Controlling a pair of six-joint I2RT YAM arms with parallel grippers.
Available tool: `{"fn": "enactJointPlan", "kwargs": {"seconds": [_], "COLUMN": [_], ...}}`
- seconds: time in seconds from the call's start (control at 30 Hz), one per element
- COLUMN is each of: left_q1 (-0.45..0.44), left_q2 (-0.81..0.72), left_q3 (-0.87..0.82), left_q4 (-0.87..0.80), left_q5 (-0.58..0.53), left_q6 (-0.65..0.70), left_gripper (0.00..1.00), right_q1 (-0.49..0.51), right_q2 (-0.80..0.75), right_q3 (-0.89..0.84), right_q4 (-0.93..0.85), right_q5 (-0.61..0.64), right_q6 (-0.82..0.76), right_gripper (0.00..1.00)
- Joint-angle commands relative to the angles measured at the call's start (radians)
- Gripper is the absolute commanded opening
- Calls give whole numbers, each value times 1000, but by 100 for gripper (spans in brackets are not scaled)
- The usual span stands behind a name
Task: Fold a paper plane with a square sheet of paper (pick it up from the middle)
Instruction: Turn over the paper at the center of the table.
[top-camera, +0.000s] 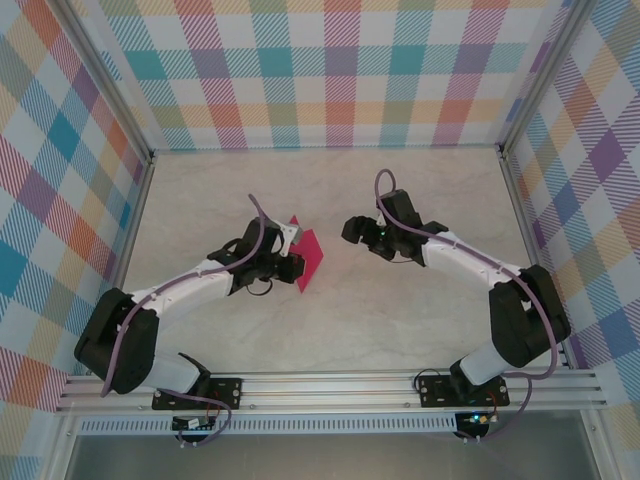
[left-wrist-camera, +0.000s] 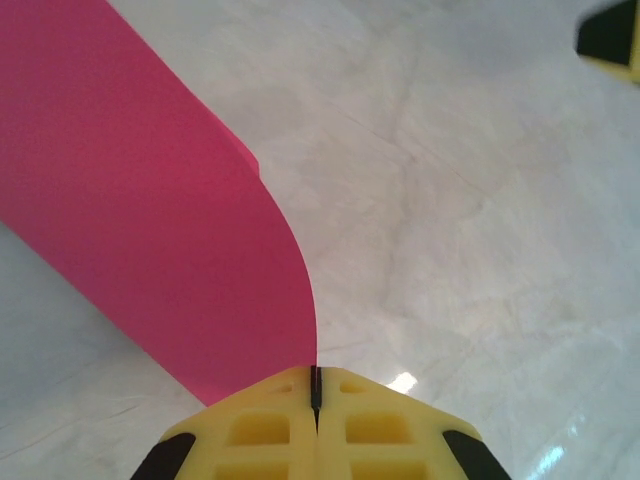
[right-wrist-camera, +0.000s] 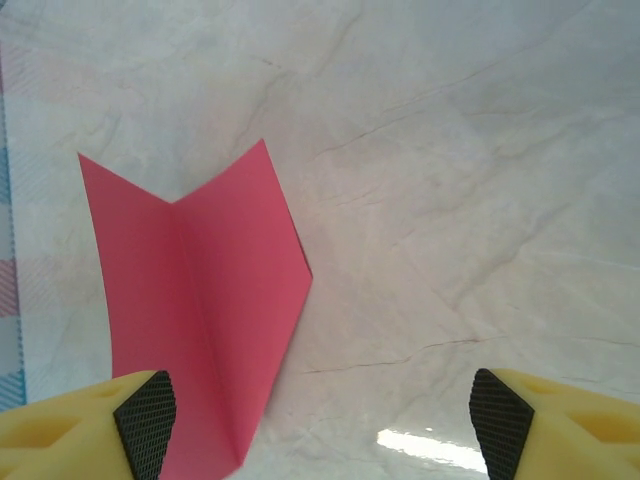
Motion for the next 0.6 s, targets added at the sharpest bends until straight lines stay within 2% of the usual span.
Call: {"fn": "enactJointPlan", "kwargs": {"seconds": [0.0,0.13,0.23,0.4,0.5,0.57], "left_q1": [-35,-37,-38,-39,-39,-39], "left_q2": [1,15,45,111,137,153], "left_q3": [-19,-34,-37,-37,-24,-10], "left_q4": [66,72,79,134,147,148], "left_q5": [95,109,115,156,173,184], "left_q6": [120,140,131,79,64,61], "left_gripper": [1,1,1,1,0,0], "right_q1": [-4,-4,-4,-3,-3,-3], "right_q2": [-11,17,63,138,176,198], "right_q3": [-17,-7,10,7,10,17], "right_q4": [-50,-48,-49,-27,-14,-12], "right_q5": [36,-17,-98,-211,-259,-275], "right_q6": [-42,-56,-72,-78,-78,-77], "right_gripper": [81,78,69,46,38,37]}}
